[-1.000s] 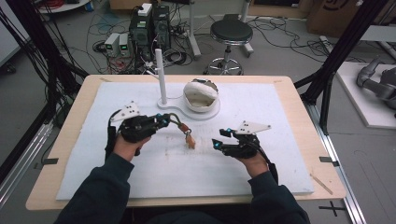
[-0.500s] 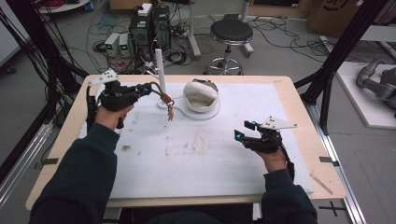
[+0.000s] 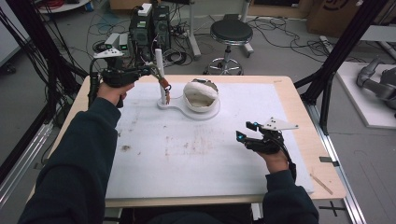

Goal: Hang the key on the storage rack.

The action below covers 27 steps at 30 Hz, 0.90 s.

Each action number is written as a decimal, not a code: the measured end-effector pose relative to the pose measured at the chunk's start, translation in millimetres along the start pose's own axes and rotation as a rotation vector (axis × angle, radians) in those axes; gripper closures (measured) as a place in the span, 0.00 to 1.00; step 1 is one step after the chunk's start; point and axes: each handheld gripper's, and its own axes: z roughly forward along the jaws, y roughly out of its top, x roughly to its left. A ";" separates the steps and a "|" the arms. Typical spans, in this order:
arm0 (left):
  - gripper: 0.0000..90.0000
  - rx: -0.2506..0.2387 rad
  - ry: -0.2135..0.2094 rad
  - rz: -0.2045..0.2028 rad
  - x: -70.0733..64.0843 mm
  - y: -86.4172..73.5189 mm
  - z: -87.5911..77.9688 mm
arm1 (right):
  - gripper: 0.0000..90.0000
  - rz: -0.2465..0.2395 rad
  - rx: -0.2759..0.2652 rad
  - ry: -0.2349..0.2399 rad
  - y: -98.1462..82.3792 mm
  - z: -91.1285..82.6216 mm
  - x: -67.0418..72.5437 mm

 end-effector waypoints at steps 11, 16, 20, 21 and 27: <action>0.91 0.030 0.049 -0.018 9.0 -0.6 16.6 | 0.43 -0.008 0.016 0.007 -2.3 0.7 0.8; 0.64 0.005 0.107 -0.044 13.0 -5.2 13.2 | 0.44 -0.007 0.016 0.007 -2.7 0.1 0.4; 0.47 -0.039 0.116 -0.060 16.7 -17.8 3.3 | 0.43 -0.008 0.015 0.002 -3.2 -0.3 -0.2; 0.45 -0.055 0.115 -0.065 17.1 -21.6 0.1 | 0.43 -0.009 0.013 -0.002 -3.4 -0.4 -1.0; 0.23 -0.097 0.128 -0.051 9.9 -46.7 -17.7 | 0.40 0.005 0.014 -0.025 -4.3 -1.1 -5.6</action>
